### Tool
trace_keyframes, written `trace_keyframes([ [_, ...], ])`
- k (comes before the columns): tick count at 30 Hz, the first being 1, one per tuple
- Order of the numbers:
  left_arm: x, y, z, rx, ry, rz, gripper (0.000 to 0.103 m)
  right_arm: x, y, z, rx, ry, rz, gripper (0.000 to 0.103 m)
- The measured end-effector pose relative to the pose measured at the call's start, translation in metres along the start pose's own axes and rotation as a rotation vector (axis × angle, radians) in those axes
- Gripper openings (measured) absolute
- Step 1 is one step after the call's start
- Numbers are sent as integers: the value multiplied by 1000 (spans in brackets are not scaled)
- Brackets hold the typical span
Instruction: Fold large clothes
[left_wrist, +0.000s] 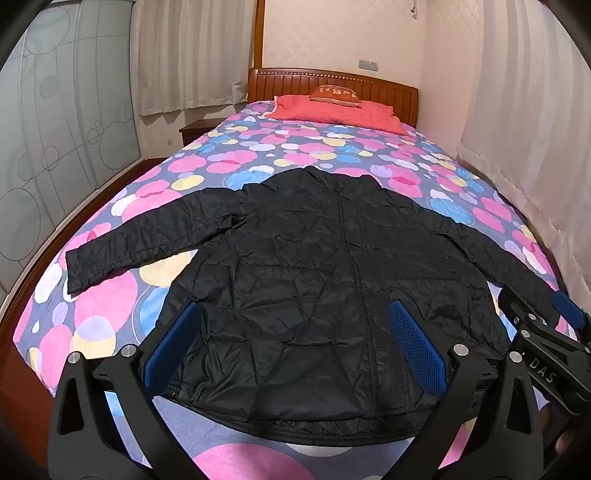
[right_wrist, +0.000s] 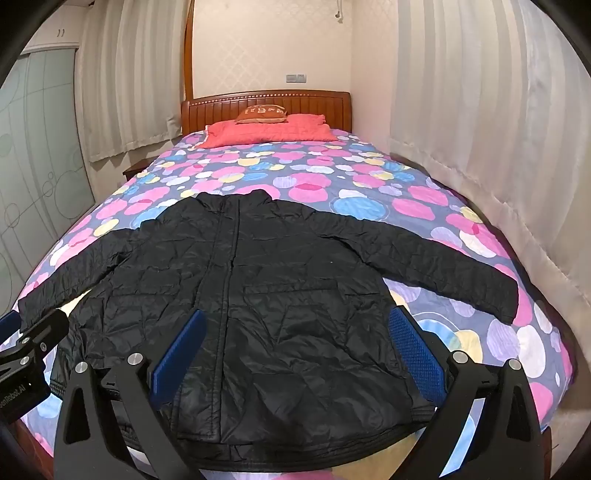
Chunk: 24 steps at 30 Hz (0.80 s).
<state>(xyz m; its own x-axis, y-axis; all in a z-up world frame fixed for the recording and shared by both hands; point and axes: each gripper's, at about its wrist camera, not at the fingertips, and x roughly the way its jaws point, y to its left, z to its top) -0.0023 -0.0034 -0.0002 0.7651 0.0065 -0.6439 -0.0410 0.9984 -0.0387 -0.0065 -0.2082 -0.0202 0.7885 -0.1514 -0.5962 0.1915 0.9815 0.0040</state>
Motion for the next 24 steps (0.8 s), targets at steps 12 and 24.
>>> trace_keyframes([
  [12,4,-5,-8,0,7,0,101,0,1,-1,-1,2,-2,98],
  [24,7,-4,-10,1,13,-1,101,1,2,-2,-2,4,-2,98],
])
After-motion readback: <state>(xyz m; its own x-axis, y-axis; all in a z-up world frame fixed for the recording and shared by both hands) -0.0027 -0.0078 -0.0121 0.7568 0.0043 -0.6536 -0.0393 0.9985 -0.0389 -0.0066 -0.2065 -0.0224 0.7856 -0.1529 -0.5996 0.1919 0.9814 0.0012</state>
